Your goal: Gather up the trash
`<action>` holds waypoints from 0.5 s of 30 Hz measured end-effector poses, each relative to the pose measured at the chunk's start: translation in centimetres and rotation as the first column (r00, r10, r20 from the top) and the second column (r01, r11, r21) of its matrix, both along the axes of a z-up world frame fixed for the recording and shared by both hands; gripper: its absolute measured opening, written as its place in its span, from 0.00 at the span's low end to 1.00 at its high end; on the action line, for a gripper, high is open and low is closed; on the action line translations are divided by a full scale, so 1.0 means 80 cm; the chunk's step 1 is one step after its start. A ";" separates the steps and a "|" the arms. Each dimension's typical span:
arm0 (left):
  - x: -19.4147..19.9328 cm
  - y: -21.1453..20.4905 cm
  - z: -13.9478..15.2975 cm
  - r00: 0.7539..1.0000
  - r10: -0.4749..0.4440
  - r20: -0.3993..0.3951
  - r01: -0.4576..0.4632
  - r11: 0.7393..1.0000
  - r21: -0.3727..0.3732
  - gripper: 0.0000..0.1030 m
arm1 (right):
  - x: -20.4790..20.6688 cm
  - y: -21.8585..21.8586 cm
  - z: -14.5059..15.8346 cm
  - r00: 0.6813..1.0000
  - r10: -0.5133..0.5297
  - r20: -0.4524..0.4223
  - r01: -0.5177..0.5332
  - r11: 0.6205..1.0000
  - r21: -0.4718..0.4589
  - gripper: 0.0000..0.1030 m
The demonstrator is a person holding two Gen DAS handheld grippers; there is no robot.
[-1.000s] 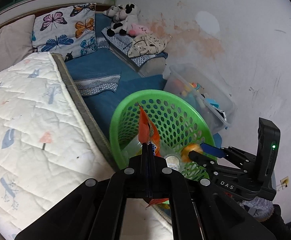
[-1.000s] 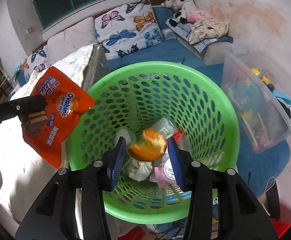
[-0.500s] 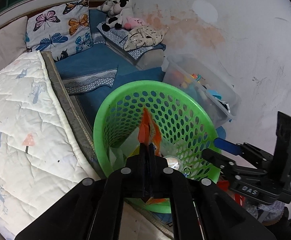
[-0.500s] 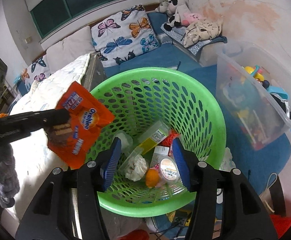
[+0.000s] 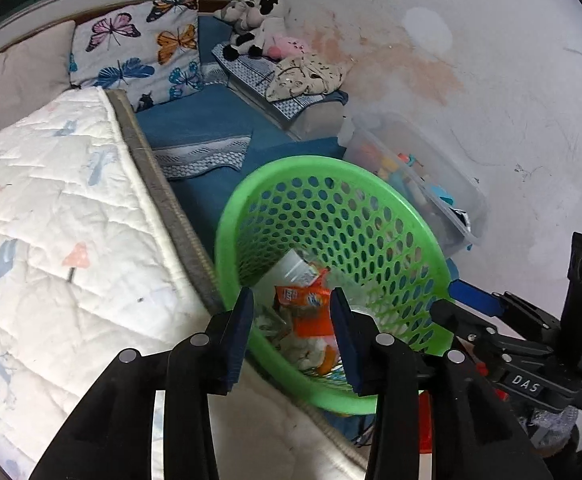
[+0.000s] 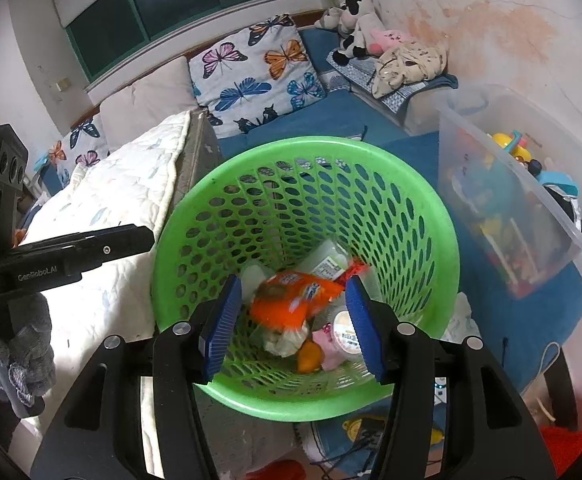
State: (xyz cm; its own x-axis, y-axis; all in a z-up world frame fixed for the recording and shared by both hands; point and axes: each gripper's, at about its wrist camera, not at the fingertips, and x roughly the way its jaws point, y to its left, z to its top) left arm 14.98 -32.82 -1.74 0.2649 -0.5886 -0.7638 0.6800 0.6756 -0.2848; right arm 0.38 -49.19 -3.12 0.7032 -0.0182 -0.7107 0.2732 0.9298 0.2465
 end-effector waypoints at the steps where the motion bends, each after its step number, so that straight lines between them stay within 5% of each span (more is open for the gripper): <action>1: -0.001 0.004 0.001 1.000 0.005 0.009 -0.005 1.000 0.005 0.40 | 0.000 0.004 0.001 1.000 0.006 0.001 -0.006 1.000 0.000 0.56; 15: -0.013 0.123 0.028 0.970 0.183 0.162 -0.194 0.980 0.054 0.69 | 0.008 0.080 0.019 0.994 0.108 0.034 -0.107 0.994 -0.020 0.73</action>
